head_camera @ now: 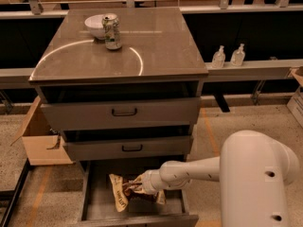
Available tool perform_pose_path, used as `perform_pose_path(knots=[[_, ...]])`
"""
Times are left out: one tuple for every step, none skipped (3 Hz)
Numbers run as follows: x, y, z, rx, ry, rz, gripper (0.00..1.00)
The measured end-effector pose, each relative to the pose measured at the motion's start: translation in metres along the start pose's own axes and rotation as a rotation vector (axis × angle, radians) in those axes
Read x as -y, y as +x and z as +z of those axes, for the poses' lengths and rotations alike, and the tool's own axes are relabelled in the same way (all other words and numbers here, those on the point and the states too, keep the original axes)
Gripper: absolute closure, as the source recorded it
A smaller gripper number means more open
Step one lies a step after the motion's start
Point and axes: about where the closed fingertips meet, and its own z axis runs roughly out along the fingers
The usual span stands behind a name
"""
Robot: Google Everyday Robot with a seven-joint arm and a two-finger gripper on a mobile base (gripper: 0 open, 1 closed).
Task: Place brown chip bag into bottom drawer
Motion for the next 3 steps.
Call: perform_pose_path(knots=[[-0.008, 0.013, 0.023, -0.028, -0.017, -0.005, 1.0], [-0.013, 0.026, 0.044, -0.086, -0.029, 0.004, 0.84], [-0.016, 0.036, 0.062, -0.136, -0.038, 0.022, 0.59]])
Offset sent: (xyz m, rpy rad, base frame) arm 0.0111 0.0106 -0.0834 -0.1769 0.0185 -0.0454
